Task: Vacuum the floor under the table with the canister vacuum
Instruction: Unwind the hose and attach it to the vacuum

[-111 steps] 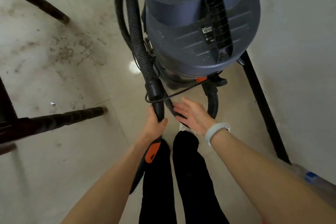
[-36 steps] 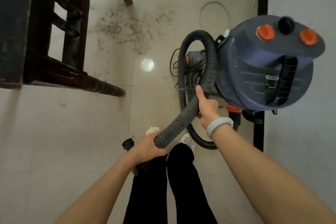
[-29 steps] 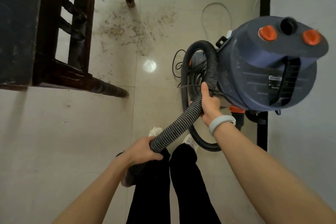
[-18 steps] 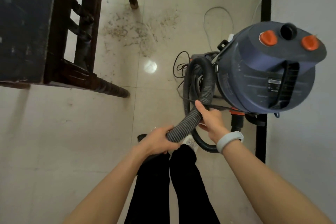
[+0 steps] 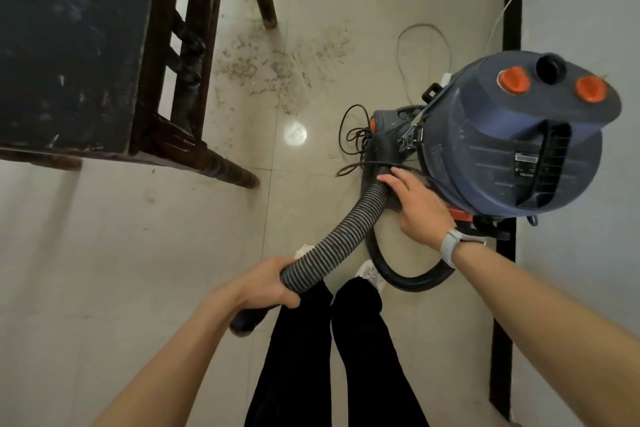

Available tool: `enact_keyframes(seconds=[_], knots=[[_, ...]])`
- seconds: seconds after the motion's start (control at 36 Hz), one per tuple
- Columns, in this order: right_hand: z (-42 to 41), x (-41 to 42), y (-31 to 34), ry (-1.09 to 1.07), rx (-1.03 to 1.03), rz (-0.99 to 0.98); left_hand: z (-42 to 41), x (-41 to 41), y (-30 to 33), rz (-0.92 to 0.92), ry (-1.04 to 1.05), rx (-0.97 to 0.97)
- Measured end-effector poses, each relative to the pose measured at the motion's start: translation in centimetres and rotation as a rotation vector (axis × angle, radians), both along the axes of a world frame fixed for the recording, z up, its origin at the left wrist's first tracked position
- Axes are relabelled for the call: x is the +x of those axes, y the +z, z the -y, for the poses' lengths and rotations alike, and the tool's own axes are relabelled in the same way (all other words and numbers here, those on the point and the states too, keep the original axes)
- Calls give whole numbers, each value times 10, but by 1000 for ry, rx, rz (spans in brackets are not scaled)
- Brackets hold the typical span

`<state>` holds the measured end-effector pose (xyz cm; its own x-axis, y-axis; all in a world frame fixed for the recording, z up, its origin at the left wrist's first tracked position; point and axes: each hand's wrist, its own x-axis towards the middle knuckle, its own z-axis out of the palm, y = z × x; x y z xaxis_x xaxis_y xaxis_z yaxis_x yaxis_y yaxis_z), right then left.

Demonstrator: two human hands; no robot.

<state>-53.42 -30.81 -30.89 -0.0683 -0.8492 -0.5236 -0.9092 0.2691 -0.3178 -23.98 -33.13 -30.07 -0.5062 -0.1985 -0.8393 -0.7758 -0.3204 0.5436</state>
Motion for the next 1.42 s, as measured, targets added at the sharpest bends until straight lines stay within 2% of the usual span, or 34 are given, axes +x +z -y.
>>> enact_keyframes(seconds=[0.11,0.22,0.31,0.5,0.64,0.72,0.86,1.03,1.11,1.19,1.31,1.36,1.42], knots=[[15,11,-6,58,12,49,7,9,15,-31,32,44],[29,21,-12,64,-69,42,21,17,25,-68,59,77],[34,24,-11,24,-55,184,33,26,35,-84,161,60],[17,42,0,-88,85,351,47,43,66,-78,348,-189],[-4,52,10,-181,72,343,49,47,74,16,334,-504],[-19,50,27,-201,19,339,45,47,75,46,327,-619],[-41,46,64,-196,20,391,31,49,78,46,340,-660],[-70,64,99,-154,-188,231,21,47,76,16,366,-685],[-87,67,109,-204,-295,194,14,39,70,-7,360,-622],[-100,65,117,-227,-336,190,11,20,66,42,437,-416],[-108,58,125,-210,-304,154,16,-13,55,169,854,18],[-109,57,133,-196,-256,132,21,-32,60,162,1083,271],[-110,56,141,-189,-152,144,24,-56,73,108,1222,475]])
